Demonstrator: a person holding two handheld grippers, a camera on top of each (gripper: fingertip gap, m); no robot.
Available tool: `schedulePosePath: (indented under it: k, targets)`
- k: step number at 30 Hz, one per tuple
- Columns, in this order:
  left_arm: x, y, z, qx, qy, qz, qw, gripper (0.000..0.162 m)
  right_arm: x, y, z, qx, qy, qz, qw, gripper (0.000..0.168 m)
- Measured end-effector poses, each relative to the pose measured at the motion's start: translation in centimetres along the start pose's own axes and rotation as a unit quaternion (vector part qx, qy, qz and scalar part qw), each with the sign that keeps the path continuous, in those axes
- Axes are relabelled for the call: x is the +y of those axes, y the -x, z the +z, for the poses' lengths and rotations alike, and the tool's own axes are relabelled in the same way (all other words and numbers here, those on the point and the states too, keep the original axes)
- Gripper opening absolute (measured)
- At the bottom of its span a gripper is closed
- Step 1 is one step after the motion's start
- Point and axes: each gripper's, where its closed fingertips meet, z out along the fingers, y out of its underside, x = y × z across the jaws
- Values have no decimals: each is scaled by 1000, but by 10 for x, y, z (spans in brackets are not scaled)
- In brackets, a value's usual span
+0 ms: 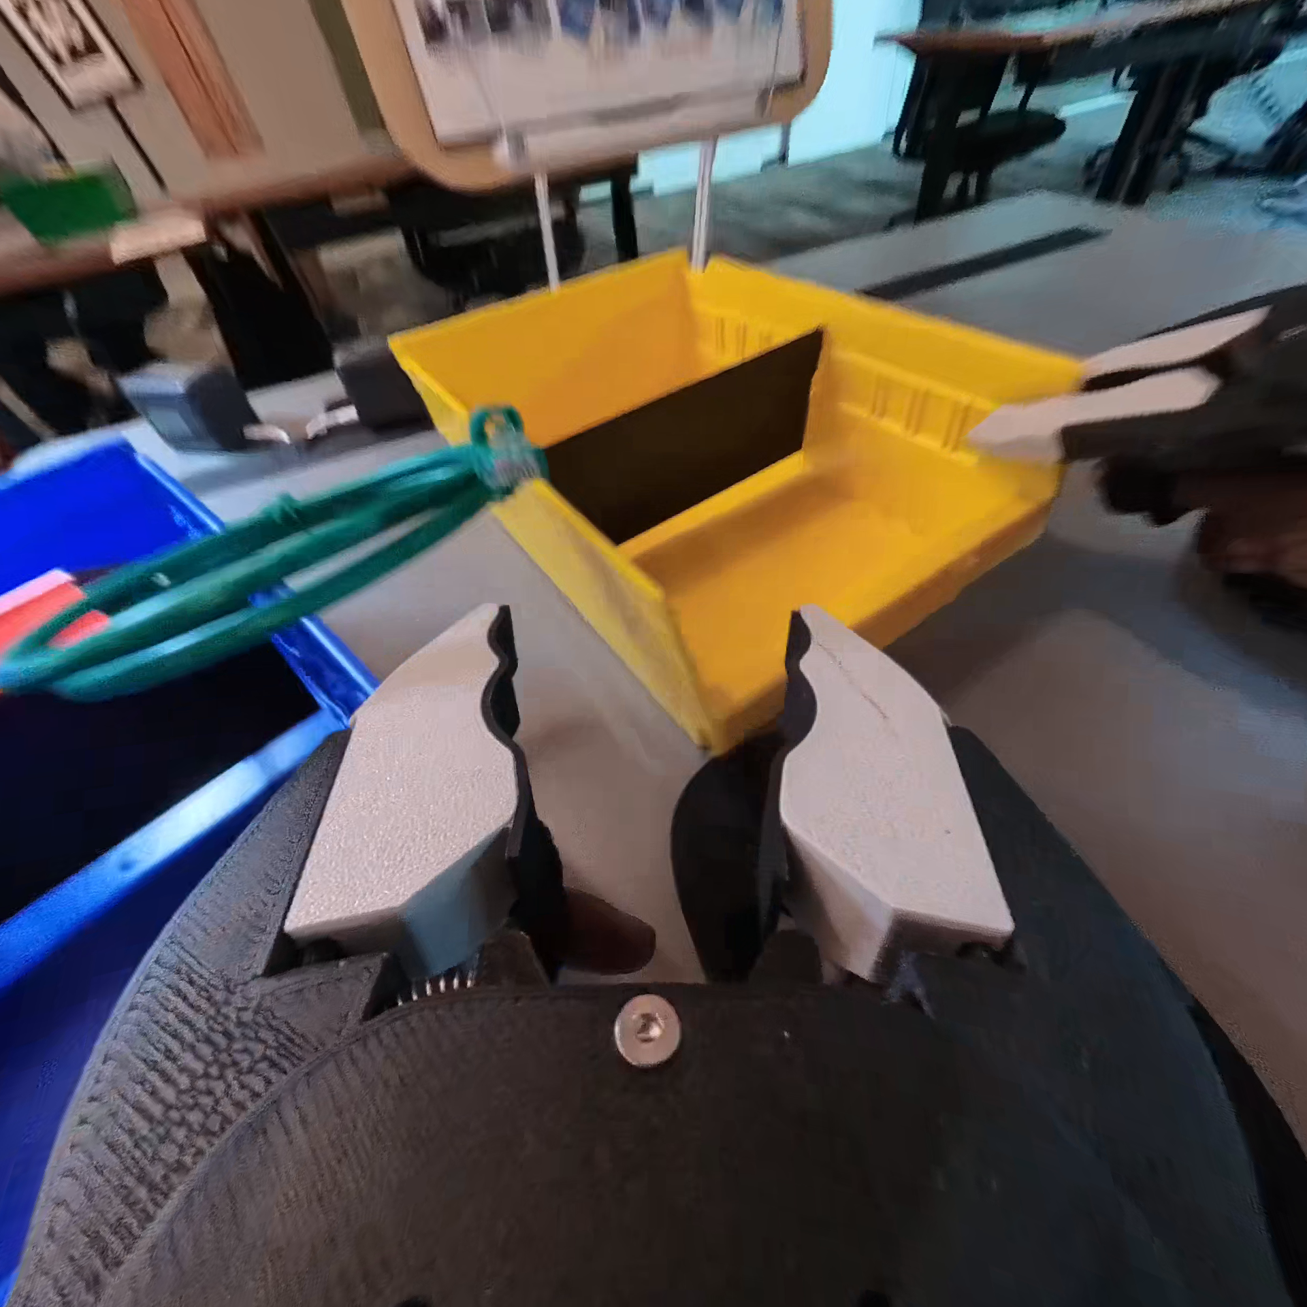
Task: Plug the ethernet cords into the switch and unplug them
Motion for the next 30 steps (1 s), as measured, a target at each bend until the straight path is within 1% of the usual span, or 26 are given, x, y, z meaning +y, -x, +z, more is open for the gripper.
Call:
schedulePosePath:
  k: [2, 4, 6, 7, 8, 9, 10, 12, 14, 17, 24, 27, 30]
  targets:
    - [17, -2, 16, -11, 41, -6, 999, 73, 7, -11, -8, -5, 4, 13, 1000, 7]
    - [30, -5, 30, -16, 75, -9, 997, 72, 10, -13, -13, -27, 6, 32, 999, 8]
    - [44, -7, 44, -14, 114, -7, 993, 69, 8, -14, -15, -36, -1, 34, 999, 16]
    - [43, -11, 51, -4, 109, -19, 994, 66, 9, -15, -14, -35, 2, 27, 999, 14]
    - [44, -17, 57, 16, 111, -27, 993, 56, 10, -14, -13, -36, 6, 13, 999, 9]
    - [43, -23, 62, 30, 114, -27, 993, 36, 9, -15, -12, -30, 7, -6, 999, 9]
    - [42, -21, 66, 13, 117, -17, 993, 29, 9, -15, -11, -22, 7, -24, 999, 9]
    - [40, -15, 71, -25, 129, 53, 990, 21, 5, -17, -12, -5, -1, -56, 998, 9]
    - [26, -17, 76, -42, 116, 70, 990, 17, 0, -25, -16, 17, -16, -74, 997, 9]
    - [2, -32, 88, -31, 93, 80, 992, 15, -10, -48, -29, 47, -37, -78, 995, 9]
    - [-64, -94, 134, -6, 26, 139, 990, 15, -13, -132, -65, 126, -67, -62, 988, 11]
    - [-75, -132, 156, 9, 8, 152, 988, 15, -5, -173, -79, 157, -76, -49, 983, 9]
    - [-79, -169, 176, 28, -1, 156, 987, 15, 13, -210, -90, 181, -72, -37, 980, 9]
